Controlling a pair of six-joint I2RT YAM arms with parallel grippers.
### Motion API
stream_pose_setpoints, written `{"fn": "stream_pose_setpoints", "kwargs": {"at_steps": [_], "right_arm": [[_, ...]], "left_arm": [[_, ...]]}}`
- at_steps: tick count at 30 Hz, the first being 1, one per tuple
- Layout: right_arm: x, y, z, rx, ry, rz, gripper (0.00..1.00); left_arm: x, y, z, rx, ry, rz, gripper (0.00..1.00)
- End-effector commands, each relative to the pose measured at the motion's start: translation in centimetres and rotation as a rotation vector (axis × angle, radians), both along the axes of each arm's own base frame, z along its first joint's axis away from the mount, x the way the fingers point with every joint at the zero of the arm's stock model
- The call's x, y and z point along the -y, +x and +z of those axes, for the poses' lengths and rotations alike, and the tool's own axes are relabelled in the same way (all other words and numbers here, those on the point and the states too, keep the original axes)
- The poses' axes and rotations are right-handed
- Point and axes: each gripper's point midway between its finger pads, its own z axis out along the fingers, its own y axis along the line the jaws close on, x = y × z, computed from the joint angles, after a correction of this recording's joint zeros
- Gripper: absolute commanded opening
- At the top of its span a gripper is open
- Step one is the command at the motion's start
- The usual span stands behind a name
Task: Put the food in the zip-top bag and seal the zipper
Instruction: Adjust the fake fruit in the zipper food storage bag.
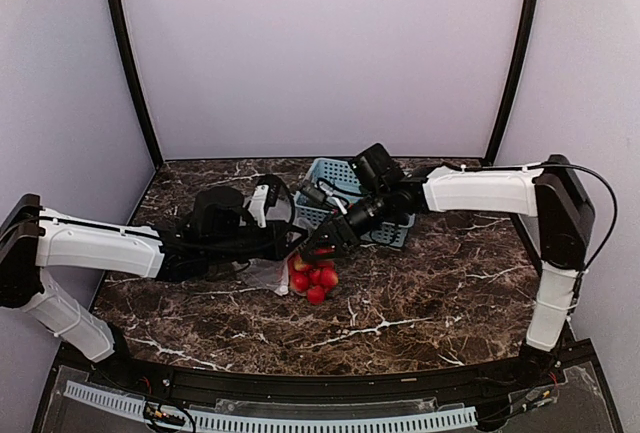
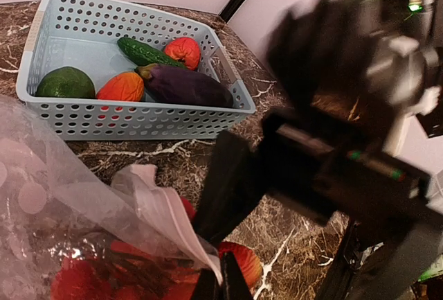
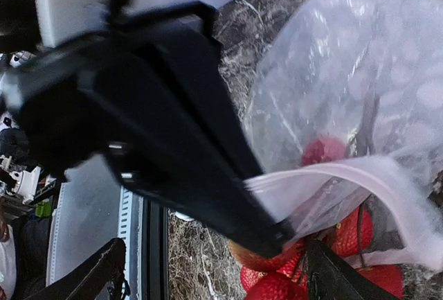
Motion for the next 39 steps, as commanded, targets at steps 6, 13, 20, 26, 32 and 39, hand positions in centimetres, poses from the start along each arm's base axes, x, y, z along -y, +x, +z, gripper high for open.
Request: {"fn": "stream_pose_setpoints", "kwargs": {"at_steps": [6, 13, 20, 26, 32, 39], "right_arm": [[4.0, 1.5, -1.5, 0.149, -0.114, -0.070, 0.87], [4.1, 1.7, -6.6, 0.091, -0.198, -0.069, 0.91], [3.2, 1.4, -9.8, 0.027, -0.220, -0.040, 0.93], [2.0, 0.8, -11.6, 0.018, -0.260, -0.036, 0.91], [0.6, 1.1, -12.3, -0.042, -0.232, -0.039, 0.58], [-0.3, 2.2, -10.4, -0.052, -0.167, -0.040, 0.33]], "left_arm": [[-1.8, 0.5, -3.2, -0.034, 0.097, 0.089, 0.01], [-2.9, 1.3, -5.3, -0.067, 0.196, 0.154, 0.01], [-2.6, 1.2, -5.8, -0.088, 0.162, 0.153, 0.01], [-2.7, 1.3, -5.7, -0.095, 0.130, 0.177, 0.01], [-2.3, 1.2, -5.8, -0.116, 0.107, 0.170, 0.01], [-2.4, 1.0, -6.1, -0.121, 0.125, 0.164, 0.01]]}}
